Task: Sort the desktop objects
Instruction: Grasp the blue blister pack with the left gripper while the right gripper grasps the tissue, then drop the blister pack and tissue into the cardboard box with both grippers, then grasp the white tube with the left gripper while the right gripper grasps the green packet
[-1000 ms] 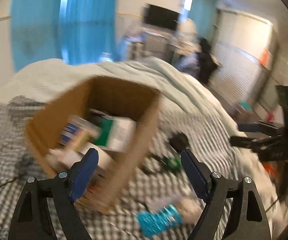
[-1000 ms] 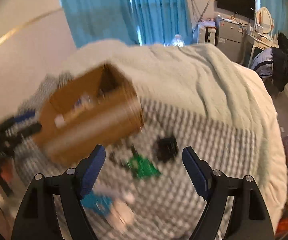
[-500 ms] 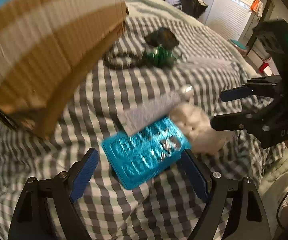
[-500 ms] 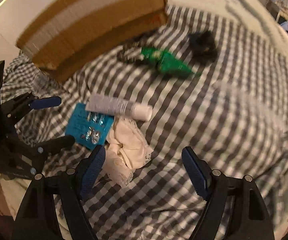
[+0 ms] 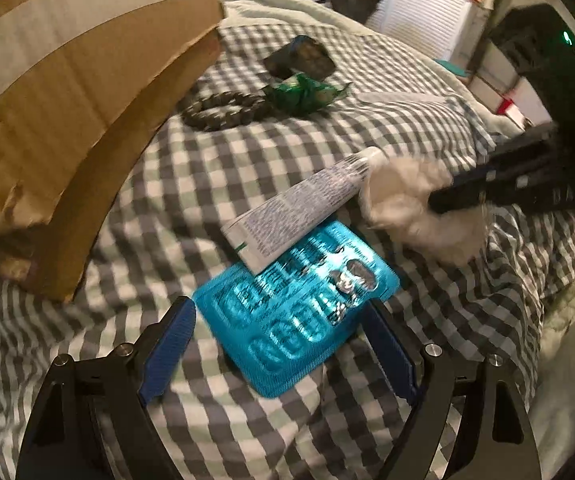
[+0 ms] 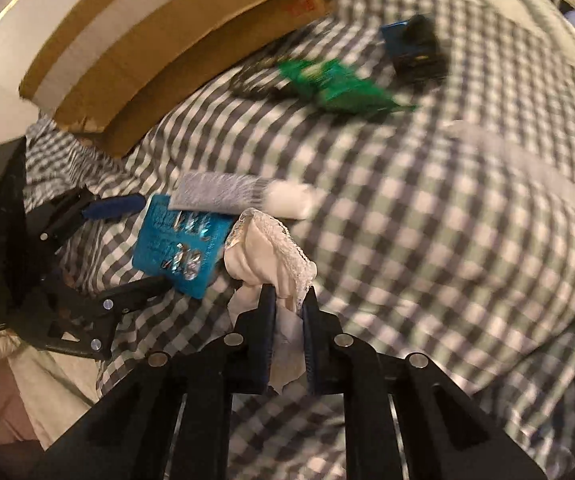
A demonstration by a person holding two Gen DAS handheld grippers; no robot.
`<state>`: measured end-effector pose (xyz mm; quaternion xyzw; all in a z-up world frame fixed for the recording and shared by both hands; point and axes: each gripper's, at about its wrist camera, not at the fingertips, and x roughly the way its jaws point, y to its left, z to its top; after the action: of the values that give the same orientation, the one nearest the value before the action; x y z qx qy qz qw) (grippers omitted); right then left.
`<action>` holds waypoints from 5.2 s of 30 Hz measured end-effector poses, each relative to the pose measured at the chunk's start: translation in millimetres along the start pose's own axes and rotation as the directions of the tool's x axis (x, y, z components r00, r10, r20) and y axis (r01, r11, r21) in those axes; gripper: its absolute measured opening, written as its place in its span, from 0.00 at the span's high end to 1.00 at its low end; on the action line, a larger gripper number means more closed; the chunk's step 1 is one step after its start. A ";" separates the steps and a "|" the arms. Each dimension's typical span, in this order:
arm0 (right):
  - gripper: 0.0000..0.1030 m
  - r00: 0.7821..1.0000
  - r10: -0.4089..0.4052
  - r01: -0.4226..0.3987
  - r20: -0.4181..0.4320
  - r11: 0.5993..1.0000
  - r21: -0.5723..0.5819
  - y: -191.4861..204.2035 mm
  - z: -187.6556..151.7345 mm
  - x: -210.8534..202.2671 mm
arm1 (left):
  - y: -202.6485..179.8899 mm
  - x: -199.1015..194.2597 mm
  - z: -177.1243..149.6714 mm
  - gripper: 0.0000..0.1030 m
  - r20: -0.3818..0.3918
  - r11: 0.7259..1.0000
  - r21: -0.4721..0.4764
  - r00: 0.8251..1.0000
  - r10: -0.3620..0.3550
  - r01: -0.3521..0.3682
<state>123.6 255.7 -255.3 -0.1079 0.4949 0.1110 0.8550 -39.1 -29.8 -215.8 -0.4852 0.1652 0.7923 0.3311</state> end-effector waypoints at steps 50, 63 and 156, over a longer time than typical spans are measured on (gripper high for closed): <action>0.88 0.992 0.030 -0.029 0.120 1.000 -0.011 -26.0 22.5 -56.6 | -34.4 -6.8 -11.8 0.41 -0.140 0.985 0.030 0.977 -0.162 0.168; 0.88 0.990 0.022 -0.019 0.136 0.999 -0.028 -19.4 27.8 -61.4 | 1.2 -16.9 9.9 0.86 -0.120 0.967 -0.073 0.960 -0.251 0.244; 0.41 0.989 0.075 -0.023 0.131 0.931 -0.363 27.2 124.5 11.4 | 32.7 -14.8 63.5 0.78 0.055 0.969 -0.245 0.997 0.058 -0.043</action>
<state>223.5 319.3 -206.6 -0.2423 0.4062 0.2286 0.8509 -98.7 -21.9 -174.6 -0.4932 0.0688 0.8292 0.2538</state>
